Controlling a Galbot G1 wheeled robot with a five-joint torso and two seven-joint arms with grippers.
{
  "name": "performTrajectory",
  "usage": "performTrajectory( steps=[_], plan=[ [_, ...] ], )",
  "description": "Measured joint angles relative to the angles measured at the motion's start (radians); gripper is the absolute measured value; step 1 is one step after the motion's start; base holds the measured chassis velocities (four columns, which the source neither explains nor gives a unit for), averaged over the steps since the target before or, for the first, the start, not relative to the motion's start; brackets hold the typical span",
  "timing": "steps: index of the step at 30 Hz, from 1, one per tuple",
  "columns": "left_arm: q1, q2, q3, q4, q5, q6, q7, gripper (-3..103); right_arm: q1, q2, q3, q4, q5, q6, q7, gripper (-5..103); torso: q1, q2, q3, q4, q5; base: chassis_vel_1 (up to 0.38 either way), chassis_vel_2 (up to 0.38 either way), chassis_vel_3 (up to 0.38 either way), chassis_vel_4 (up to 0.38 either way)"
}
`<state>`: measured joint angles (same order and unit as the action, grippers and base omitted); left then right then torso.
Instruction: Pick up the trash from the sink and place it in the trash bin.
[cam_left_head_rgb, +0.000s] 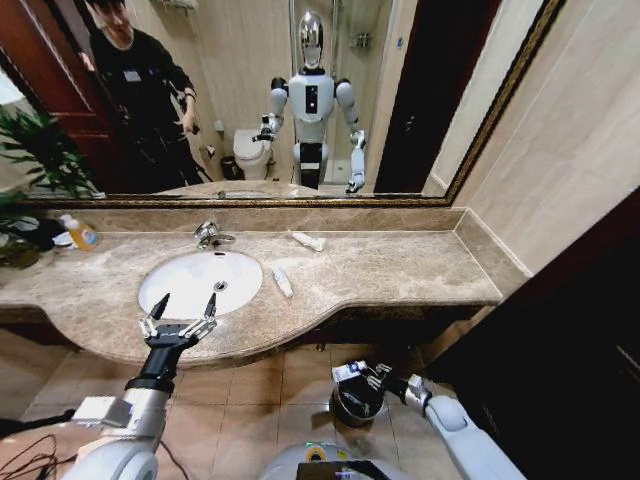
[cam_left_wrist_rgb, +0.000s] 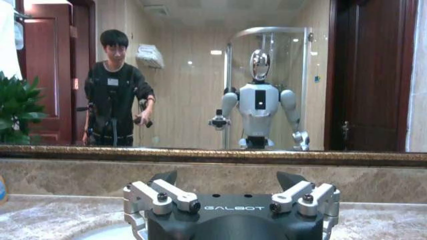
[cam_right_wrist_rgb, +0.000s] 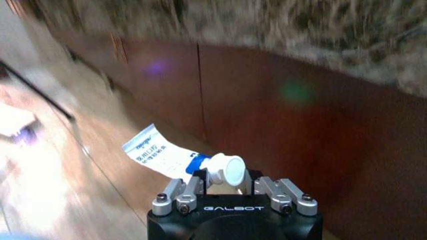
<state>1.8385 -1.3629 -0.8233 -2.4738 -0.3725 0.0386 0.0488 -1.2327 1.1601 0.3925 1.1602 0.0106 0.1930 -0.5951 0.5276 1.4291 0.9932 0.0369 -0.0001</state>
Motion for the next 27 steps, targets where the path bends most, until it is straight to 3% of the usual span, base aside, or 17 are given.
performTrajectory(
  steps=[3, 9, 11, 14, 16, 18, 22, 26, 27],
  plan=[
    [0.0, 0.0, 0.0, 0.0, 0.0, 0.0, 0.0, 100, 0.006, 0.004, 0.007, -0.037, -0.086, 0.013, 0.057, 34, 0.0, 0.0, 0.0, -0.0003, -0.0001, 0.0, 0.0, 0.0, 0.0],
    [0.0, 0.0, 0.0, 0.0, 0.0, 0.0, 0.0, 100, 0.021, 0.027, 0.015, -0.085, -0.16, 0.015, 0.148, 32, 0.0, 0.0, 0.0, -0.0001, 0.0001, 0.0, 0.0, 0.0, 0.0],
    [0.0, 0.0, 0.0, 0.0, 0.0, 0.0, 0.0, 100, 0.018, 0.033, 0.015, -0.09, -0.169, 0.016, 0.165, 36, 0.0, 0.0, 0.0, -0.0001, 0.0003, 0.0, 0.0, 0.0, 0.0],
    [0.0, 0.0, 0.0, 0.0, 0.0, 0.0, 0.0, 100, 0.011, 0.049, 0.019, -0.109, -0.202, 0.033, 0.191, 52, 0.0, 0.0, 0.0, -0.0002, 0.0002, 0.0, 0.0, 0.0, 0.0],
    [0.0, 0.0, 0.0, 0.0, 0.0, 0.0, 0.0, 100, 0.009, 0.055, 0.022, -0.112, -0.212, 0.038, 0.198, 52, 0.0, 0.0, 0.0, -0.0001, 0.0004, 0.0, 0.0, 0.0, 0.0],
    [0.0, 0.0, 0.0, 0.0, 0.0, 0.0, 0.0, 100, 0.001, 0.058, 0.026, -0.106, -0.218, 0.041, 0.203, 64, 0.0, 0.0, 0.0, -0.0002, 0.0001, 0.0, 0.0, 0.0, 0.0],
    [0.0, 0.0, 0.0, 0.0, 0.0, 0.0, 0.0, 100, -0.012, 0.056, 0.028, -0.08, -0.207, 0.041, 0.204, 74, 0.0, 0.0, 0.0, -0.0001, 0.0004, 0.0, 0.0, 0.0, 0.0],
    [0.0, 0.0, 0.0, 0.0, 0.0, 0.0, 0.0, 100, -0.088, -0.001, 0.032, 0.103, -0.047, 0.021, 0.177, 95, 0.0, 0.0, 0.0, -0.0002, 0.0, 0.0, 0.0, 0.0, 0.0],
    [0.0, 0.0, 0.0, 0.0, 0.0, 0.0, 0.0, 100, -0.088, -0.001, 0.032, 0.103, -0.047, 0.021, 0.177, 95, 0.0, 0.0, 0.0, -0.0002, 0.0, 0.0, 0.0, 0.0, 0.0]
  ],
)
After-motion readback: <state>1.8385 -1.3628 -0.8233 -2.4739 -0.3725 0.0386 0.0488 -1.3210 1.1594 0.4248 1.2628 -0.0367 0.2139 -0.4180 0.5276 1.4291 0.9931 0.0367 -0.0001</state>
